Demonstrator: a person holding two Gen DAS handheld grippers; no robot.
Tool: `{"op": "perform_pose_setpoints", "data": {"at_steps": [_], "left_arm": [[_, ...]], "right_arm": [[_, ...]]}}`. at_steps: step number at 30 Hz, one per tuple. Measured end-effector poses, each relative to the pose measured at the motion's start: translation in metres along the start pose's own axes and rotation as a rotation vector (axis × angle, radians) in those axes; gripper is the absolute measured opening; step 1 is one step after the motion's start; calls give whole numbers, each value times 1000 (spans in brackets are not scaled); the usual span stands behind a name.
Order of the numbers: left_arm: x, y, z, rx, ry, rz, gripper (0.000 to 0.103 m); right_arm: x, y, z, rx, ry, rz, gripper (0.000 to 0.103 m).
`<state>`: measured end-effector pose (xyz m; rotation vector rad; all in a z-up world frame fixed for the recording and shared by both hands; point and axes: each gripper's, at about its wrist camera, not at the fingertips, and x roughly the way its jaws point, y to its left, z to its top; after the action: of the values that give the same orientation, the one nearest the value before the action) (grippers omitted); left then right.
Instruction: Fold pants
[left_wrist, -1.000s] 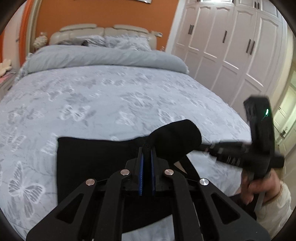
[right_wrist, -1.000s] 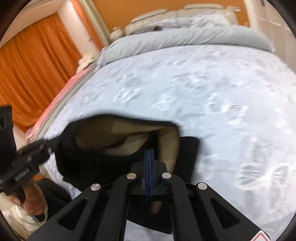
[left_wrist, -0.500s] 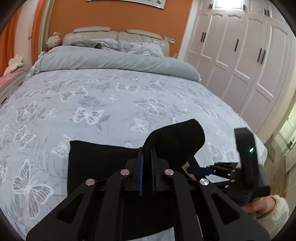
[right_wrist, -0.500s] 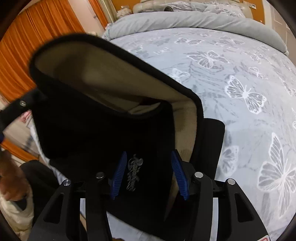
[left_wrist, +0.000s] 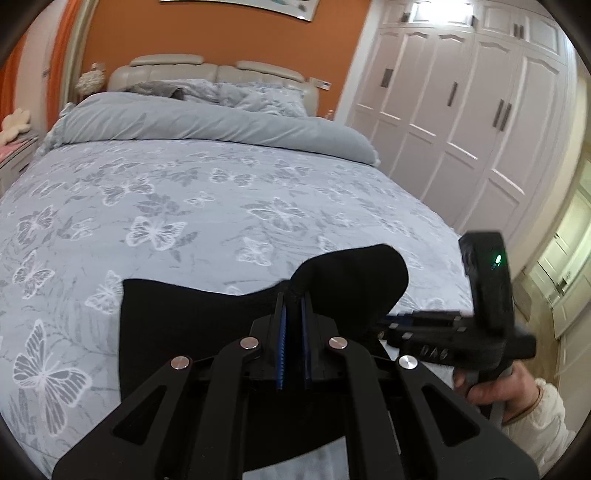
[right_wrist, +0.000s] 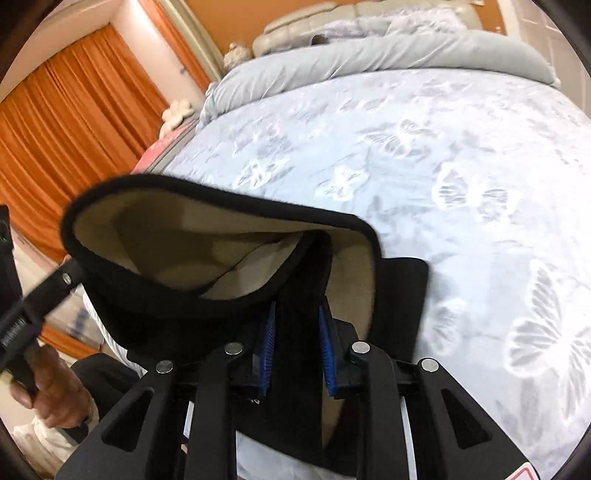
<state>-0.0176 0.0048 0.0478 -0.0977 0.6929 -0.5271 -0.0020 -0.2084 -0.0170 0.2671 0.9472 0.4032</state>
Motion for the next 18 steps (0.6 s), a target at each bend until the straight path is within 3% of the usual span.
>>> {"op": "perform_pose_setpoints", "data": {"at_steps": [2, 3, 5, 6, 8, 10, 11, 12, 15, 16, 18], "left_arm": [[7, -14, -10, 34, 26, -13, 7], [14, -18, -17, 44, 52, -16, 9], [37, -26, -37, 46, 155, -38, 10], [49, -29, -50, 42, 224, -51, 12], [52, -34, -61, 57, 281, -69, 19], [32, -34, -67, 86, 248, -92, 44], [22, -31, -68, 83, 220, -96, 74], [8, -26, -68, 71, 181, -93, 91], [-31, -9, -66, 46, 75, -48, 92], [-36, -5, -65, 41, 63, -5, 92], [-40, 7, -57, 27, 41, 100, 92]], "right_arm": [[1, -9, -10, 14, 19, -27, 21], [14, -16, -17, 22, 72, -55, 21], [40, -22, -25, 18, 147, -93, 22], [38, -20, -24, 8, 134, -99, 22], [20, -17, -18, -8, 92, -117, 29], [-6, -20, -17, -2, 11, -150, 43], [-21, -20, -18, 9, -25, -153, 47], [-36, -25, -16, 30, -71, -145, 49], [-49, -14, -4, 45, -112, -55, 60], [-42, -7, -1, 36, -98, -26, 67], [-36, 11, -13, 5, -37, -11, 68]]}}
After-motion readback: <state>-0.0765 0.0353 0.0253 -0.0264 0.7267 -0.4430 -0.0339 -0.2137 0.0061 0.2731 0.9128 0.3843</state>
